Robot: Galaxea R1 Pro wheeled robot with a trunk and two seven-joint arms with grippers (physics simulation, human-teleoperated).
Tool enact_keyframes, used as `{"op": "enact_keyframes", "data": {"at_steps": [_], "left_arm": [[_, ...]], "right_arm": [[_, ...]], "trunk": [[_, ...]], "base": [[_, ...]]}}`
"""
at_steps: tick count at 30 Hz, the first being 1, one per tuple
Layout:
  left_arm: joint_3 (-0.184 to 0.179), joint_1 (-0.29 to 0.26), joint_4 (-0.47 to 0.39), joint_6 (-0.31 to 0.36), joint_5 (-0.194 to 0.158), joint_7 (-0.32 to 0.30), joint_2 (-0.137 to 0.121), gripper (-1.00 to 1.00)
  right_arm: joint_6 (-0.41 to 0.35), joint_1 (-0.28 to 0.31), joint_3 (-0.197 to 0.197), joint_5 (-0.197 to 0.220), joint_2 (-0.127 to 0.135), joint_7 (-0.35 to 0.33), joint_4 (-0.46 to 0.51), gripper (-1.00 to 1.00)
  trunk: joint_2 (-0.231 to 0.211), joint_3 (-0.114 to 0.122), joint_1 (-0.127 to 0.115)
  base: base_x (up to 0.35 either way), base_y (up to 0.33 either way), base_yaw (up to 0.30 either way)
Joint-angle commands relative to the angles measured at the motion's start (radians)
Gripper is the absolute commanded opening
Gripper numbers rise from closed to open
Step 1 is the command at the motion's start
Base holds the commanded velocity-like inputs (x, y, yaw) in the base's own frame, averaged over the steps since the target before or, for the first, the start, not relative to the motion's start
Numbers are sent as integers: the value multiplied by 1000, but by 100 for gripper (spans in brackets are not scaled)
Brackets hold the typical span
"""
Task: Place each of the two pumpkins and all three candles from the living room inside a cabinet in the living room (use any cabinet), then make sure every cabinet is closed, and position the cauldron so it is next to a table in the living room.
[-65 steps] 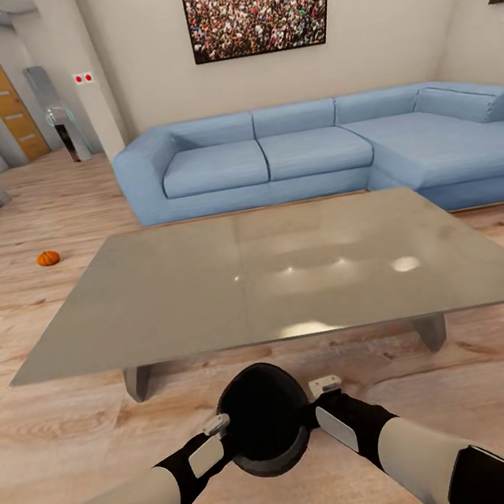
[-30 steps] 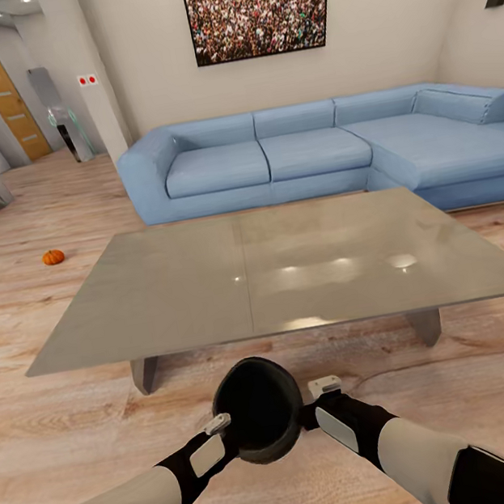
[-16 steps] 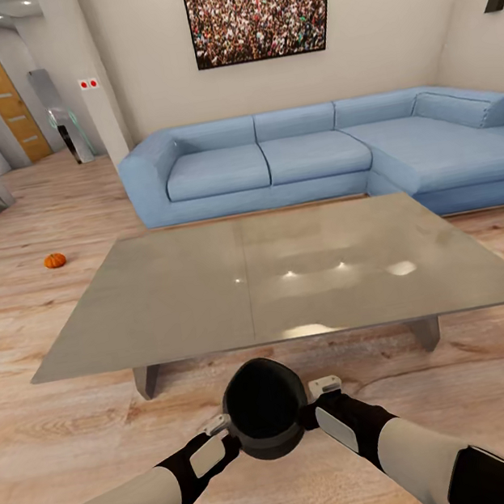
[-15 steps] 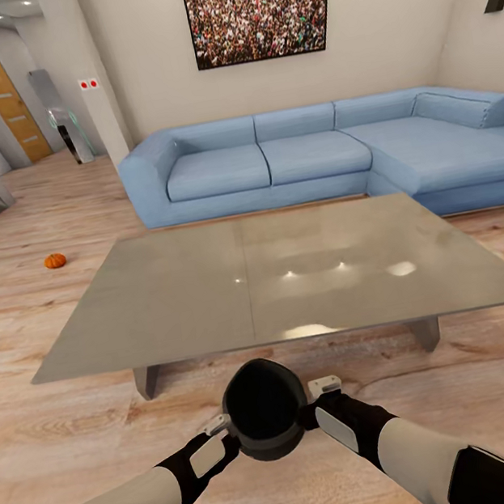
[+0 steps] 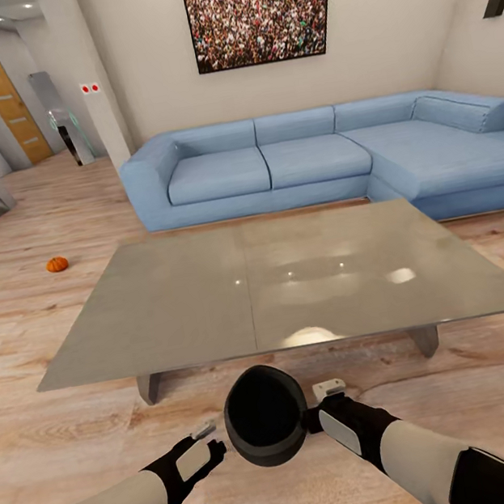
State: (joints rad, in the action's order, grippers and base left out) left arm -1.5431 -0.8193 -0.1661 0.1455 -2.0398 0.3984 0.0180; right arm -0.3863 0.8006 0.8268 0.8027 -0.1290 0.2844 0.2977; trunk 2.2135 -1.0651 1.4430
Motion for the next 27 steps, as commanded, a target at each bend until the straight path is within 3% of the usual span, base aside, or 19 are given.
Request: {"op": "enact_keyframes", "data": {"at_steps": [1,3,6,10,14,16,20,24,25,27], "left_arm": [[-2,2,1,0,0,0,-11,100],[-4,7,1,1,1,0,-25,100],[-7,25,1,2,2,3,-35,100],[-8,58,2,1,4,3,-37,100],[-16,103,3,-1,6,2,-38,100],[-44,144,2,-3,7,-1,-38,100],[-165,249,3,-15,7,-9,-38,100],[-201,295,2,-37,7,-13,-36,100],[-206,316,-1,-100,6,-13,-31,100],[-207,324,-1,-115,6,-13,-32,100]], "right_arm": [[2,-2,0,0,1,0,-2,100],[4,-6,1,0,7,1,-6,100],[10,-19,1,0,38,-1,-72,100],[26,-33,3,-10,46,-4,-183,100],[91,-76,7,-15,54,-39,-253,100],[146,-121,10,-17,74,-59,-263,100],[288,-216,12,-19,105,-68,-274,100],[312,-261,14,-19,106,-67,-281,100],[316,-285,14,-19,103,-67,-282,100],[316,-297,14,-19,101,-67,-282,100]], "trunk": [[-7,3,-4],[-21,9,-12],[-42,19,-23],[-70,31,-38],[-98,44,-54],[-112,50,-61],[-140,63,-77],[-168,75,-92],[-175,78,-96],[-189,85,-104]], "base": [[0,0,0],[0,0,0],[0,0,0],[0,0,0],[0,0,0],[0,0,0],[0,0,0],[0,0,0],[0,0,0],[0,0,0]]}}
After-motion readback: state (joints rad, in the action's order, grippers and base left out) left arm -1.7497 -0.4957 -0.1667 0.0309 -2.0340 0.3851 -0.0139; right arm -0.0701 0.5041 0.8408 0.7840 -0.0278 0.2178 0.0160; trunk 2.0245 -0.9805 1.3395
